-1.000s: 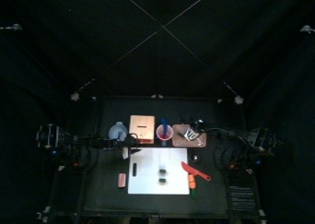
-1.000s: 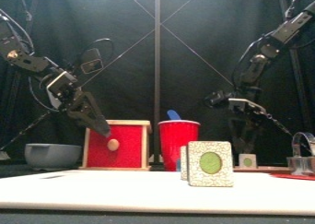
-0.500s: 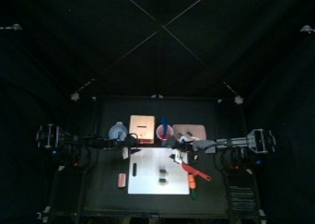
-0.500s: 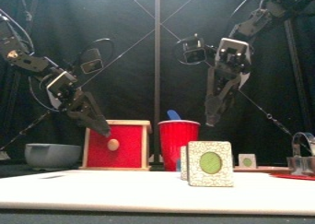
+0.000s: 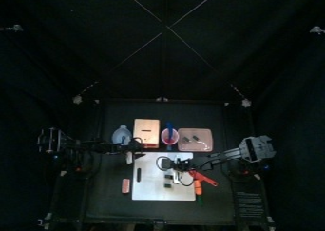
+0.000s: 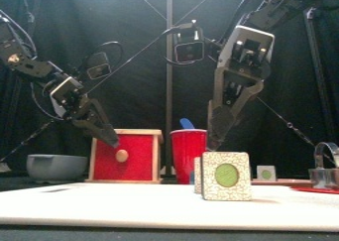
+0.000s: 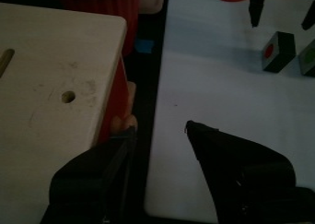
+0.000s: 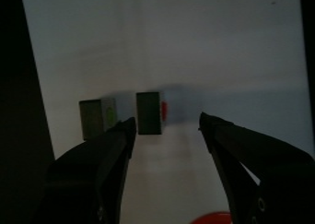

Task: Place sushi on board then cut the sushi with the knife then place the pieces on the plate
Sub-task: Place the 4 sushi pieces on the plate

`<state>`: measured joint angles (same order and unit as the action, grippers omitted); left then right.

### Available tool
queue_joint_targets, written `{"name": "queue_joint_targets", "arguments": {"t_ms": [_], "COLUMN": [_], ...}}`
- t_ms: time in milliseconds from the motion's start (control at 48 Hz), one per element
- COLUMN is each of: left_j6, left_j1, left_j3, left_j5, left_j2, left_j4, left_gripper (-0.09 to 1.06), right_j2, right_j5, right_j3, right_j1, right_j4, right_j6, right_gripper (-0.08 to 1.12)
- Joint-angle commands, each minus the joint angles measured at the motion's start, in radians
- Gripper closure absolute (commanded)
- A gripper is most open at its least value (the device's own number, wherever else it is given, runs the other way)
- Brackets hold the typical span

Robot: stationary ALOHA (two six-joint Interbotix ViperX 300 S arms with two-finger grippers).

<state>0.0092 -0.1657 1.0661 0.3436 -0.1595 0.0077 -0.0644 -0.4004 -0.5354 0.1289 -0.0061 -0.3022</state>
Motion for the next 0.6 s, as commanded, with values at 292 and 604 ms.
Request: {"name": "queue_joint_targets", "arguments": {"t_ms": [292,604], "left_j6": [0.002,0.002], "left_j1": [-0.006,-0.005], "left_j3": [-0.012,-0.011], "left_j5": [0.003,0.003], "left_j2": [-0.003,-0.002], "left_j4": [0.005,0.005], "left_gripper": [0.12,0.12], "right_j2": [-0.078,-0.109], "right_j5": [0.005,0.015], "right_j3": [0.077,0.081], "right_j1": [0.011,0.008], "right_j4": [0.011,0.002], "right_j6": [-0.002,-0.002], "right_gripper": [0.15,0.28]}}
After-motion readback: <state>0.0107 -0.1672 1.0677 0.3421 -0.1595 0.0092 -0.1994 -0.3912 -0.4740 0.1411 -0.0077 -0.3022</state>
